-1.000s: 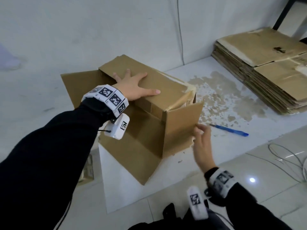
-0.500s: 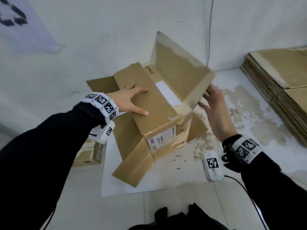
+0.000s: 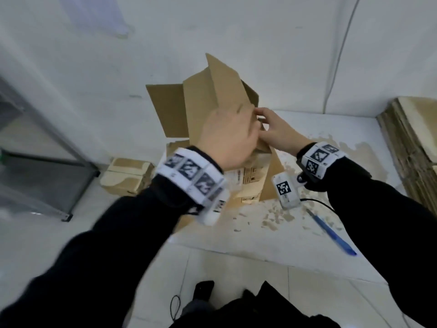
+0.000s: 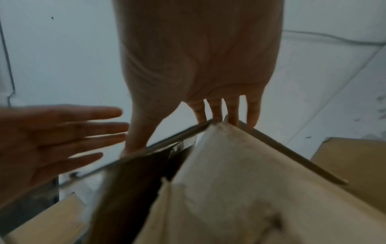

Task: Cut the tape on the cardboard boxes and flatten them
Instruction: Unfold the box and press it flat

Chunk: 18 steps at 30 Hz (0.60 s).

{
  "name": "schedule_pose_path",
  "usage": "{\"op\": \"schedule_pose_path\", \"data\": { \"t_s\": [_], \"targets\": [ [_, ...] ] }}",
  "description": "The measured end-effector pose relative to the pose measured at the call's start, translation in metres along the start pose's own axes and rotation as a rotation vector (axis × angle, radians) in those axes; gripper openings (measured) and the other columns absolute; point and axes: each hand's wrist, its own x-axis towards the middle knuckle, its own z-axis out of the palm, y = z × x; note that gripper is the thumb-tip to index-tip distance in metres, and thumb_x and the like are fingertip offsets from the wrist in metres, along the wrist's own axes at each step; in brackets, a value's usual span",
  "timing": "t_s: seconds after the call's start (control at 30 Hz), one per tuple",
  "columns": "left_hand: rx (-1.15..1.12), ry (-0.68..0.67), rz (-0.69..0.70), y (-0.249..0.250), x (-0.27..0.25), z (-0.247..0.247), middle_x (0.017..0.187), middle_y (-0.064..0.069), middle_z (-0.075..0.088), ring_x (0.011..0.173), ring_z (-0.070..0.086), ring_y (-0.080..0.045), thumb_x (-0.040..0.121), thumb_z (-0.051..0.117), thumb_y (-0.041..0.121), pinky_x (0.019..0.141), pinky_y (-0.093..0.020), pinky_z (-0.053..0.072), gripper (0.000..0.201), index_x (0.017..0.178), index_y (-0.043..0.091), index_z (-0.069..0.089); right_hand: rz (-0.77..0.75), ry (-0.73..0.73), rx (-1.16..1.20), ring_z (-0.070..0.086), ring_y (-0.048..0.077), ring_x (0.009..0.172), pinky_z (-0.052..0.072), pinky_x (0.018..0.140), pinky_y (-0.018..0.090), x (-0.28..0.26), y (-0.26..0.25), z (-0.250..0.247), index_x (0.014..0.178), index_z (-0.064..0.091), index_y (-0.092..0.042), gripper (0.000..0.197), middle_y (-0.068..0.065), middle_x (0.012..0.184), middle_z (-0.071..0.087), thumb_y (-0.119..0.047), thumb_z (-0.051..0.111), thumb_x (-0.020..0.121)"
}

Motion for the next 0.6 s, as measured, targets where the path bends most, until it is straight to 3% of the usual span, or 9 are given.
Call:
{"op": "schedule_pose_path", "data": {
  "t_s": [0.07,0.17,0.23,0.33,0.4,0.47,0.53,0.6],
  "targets": [
    [0.165,-0.025,-0.088,0.017,0.002,0.022,0.15,-0.01,0.035,0.141,0.024,-0.023,0.101,0.025,0.037,0.108,-0.043,0.026,0.047,0.137,0.013,0.046,-0.052,0.057,-0.135,0.046,0.018,0.118,0.037,0.098,0.028,-0.008,0.018,-0.004,0.137,0.044,-0.011,0.079,0.008,0.135,0.046,-0.063,0.042,0.078],
    [0.32,0.039,-0.139,0.012,0.004,0.029,0.152,-0.011,0.033,0.143,0.022,-0.023,0.101,0.027,0.035,0.109,-0.042,0.024,0.047,0.135,0.009,0.048,-0.14,0.206,-0.461,0.043,0.029,0.112,0.031,0.097,0.036,-0.038,0.057,-0.016,0.116,0.062,-0.015,0.066,0.009,0.119,0.05,-0.059,0.023,0.087],
    [0.348,0.015,-0.167,0.01,0.003,0.027,0.154,-0.014,0.029,0.145,0.02,-0.024,0.1,0.03,0.033,0.11,-0.042,0.026,0.048,0.137,0.007,0.044,-0.225,0.246,-0.708,0.042,0.032,0.101,0.036,0.087,0.043,-0.065,0.073,-0.025,0.111,0.062,-0.017,0.051,0.007,0.11,0.054,-0.049,0.028,0.092],
    [0.4,-0.017,-0.235,0.019,0.002,0.034,0.154,-0.021,0.024,0.146,0.016,-0.03,0.098,0.034,0.042,0.11,-0.046,0.025,0.058,0.14,0.002,0.039,-0.361,0.197,-0.879,0.048,0.027,0.075,0.042,0.062,0.039,-0.102,0.063,-0.029,0.098,0.062,-0.014,0.03,0.004,0.083,0.061,-0.027,0.036,0.091],
    [0.424,-0.047,-0.294,0.027,0.0,0.042,0.155,-0.025,0.016,0.146,0.01,-0.035,0.089,0.028,0.067,0.111,-0.051,0.019,0.086,0.143,0.001,0.031,-0.25,0.025,-0.802,0.056,0.021,0.074,0.047,0.061,0.035,-0.127,0.044,-0.019,0.104,0.058,-0.018,0.019,0.0,0.086,0.063,-0.018,0.042,0.094],
    [0.467,-0.078,-0.294,0.028,-0.002,0.047,0.156,-0.026,0.008,0.146,0.003,-0.038,0.077,0.026,0.083,0.113,-0.055,0.014,0.108,0.147,0.002,0.023,-0.128,-0.141,-0.661,0.058,0.018,0.077,0.051,0.065,0.031,-0.15,0.027,0.001,0.113,0.049,-0.018,0.017,-0.001,0.094,0.06,-0.021,0.043,0.098],
    [0.47,-0.065,-0.261,0.024,-0.005,0.047,0.157,-0.024,0.006,0.146,0.001,-0.039,0.073,0.032,0.082,0.112,-0.057,0.015,0.107,0.147,0.005,0.022,-0.08,-0.275,-0.419,0.056,0.023,0.073,0.049,0.067,0.037,-0.165,0.011,0.015,0.116,0.044,-0.012,0.031,0.005,0.091,0.058,-0.037,0.035,0.1],
    [0.429,-0.057,-0.241,0.016,-0.012,0.045,0.158,-0.022,0.005,0.146,0.0,-0.037,0.072,0.039,0.077,0.111,-0.058,0.015,0.102,0.145,0.007,0.025,-0.045,-0.388,-0.189,0.059,0.019,0.071,0.052,0.068,0.035,-0.16,0.004,0.008,0.122,0.046,-0.01,0.057,0.005,0.092,0.06,-0.054,0.026,0.092]
  ]
}}
